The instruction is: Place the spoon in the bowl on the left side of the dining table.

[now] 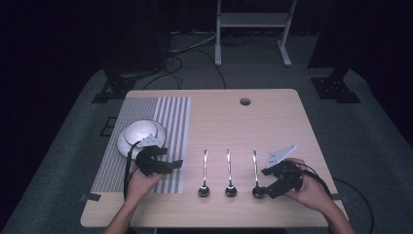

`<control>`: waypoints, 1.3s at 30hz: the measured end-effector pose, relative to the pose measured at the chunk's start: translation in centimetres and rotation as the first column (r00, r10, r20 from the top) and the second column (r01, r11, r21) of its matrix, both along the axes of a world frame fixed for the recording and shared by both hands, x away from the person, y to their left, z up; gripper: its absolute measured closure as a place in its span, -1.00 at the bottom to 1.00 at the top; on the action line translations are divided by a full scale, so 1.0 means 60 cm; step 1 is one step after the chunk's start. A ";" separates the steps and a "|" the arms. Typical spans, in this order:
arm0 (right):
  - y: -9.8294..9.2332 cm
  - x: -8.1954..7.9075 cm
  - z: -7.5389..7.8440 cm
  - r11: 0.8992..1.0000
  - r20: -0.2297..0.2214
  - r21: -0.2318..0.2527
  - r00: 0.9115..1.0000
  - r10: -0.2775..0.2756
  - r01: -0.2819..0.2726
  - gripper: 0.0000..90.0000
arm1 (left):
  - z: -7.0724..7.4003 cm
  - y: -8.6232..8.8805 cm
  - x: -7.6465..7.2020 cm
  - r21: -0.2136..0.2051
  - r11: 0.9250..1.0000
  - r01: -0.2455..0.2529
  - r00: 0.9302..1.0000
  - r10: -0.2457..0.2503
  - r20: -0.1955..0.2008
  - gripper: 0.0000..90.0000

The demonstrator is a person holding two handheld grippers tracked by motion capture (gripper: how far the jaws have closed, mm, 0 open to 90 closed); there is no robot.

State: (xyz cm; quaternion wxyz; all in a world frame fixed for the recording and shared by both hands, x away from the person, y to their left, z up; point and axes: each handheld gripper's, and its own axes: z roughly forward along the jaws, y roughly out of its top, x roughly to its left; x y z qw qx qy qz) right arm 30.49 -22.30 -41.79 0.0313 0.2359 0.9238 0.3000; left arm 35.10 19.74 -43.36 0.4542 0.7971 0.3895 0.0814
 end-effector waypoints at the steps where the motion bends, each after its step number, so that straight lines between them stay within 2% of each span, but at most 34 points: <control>1: 0.009 0.002 0.001 1.000 0.001 -0.007 1.000 0.014 -0.014 -0.43 | 0.000 0.000 0.000 -0.002 1.000 -0.001 1.000 0.001 0.001 -0.80; 2: 0.020 0.006 0.003 0.999 0.003 -0.016 0.999 0.034 -0.034 -0.42 | -0.001 -0.001 0.000 -0.002 1.000 0.000 1.000 0.000 0.001 -0.80; 9: 0.053 0.017 0.004 0.995 -0.006 -0.064 0.997 0.081 -0.082 -0.42 | -0.003 -0.002 0.001 0.007 1.000 0.004 1.000 -0.004 -0.005 -0.80; 18: 0.098 0.025 0.010 0.979 -0.009 -0.129 0.987 0.158 -0.158 -0.35 | -0.003 -0.007 -0.001 0.018 1.000 0.017 1.000 -0.017 -0.010 -0.80; 23: 0.121 0.029 0.010 0.966 -0.005 -0.171 0.981 0.196 -0.194 -0.28 | -0.004 -0.006 0.000 0.013 1.000 0.017 1.000 -0.017 -0.012 -0.80; 24: 0.130 0.031 0.010 0.958 0.006 -0.197 0.976 0.216 -0.210 -0.26 | -0.004 -0.006 0.000 0.012 1.000 0.017 1.000 -0.017 -0.012 -0.80; 25: 0.130 0.031 0.010 0.958 0.006 -0.197 0.976 0.216 -0.210 -0.26 | -0.004 -0.006 0.000 0.011 1.000 0.018 1.000 -0.018 -0.013 -0.80; 28: 0.144 0.030 0.009 0.943 0.006 -0.237 0.970 0.243 -0.235 -0.23 | -0.005 -0.007 0.000 0.015 1.000 0.024 1.000 -0.023 -0.018 -0.80; 29: 0.147 0.029 0.009 0.941 0.002 -0.245 0.970 0.243 -0.236 -0.23 | -0.005 -0.007 0.000 0.017 1.000 0.024 1.000 -0.023 -0.019 -0.80; 33: 0.160 0.031 0.008 0.928 0.000 -0.265 0.962 0.272 -0.262 -0.22 | -0.004 -0.007 0.000 0.017 1.000 0.024 1.000 -0.024 -0.017 -0.80; 39: 0.175 0.036 0.007 0.916 -0.005 -0.281 0.955 0.298 -0.287 -0.19 | -0.005 -0.006 0.000 0.012 1.000 0.021 1.000 -0.021 -0.022 -0.80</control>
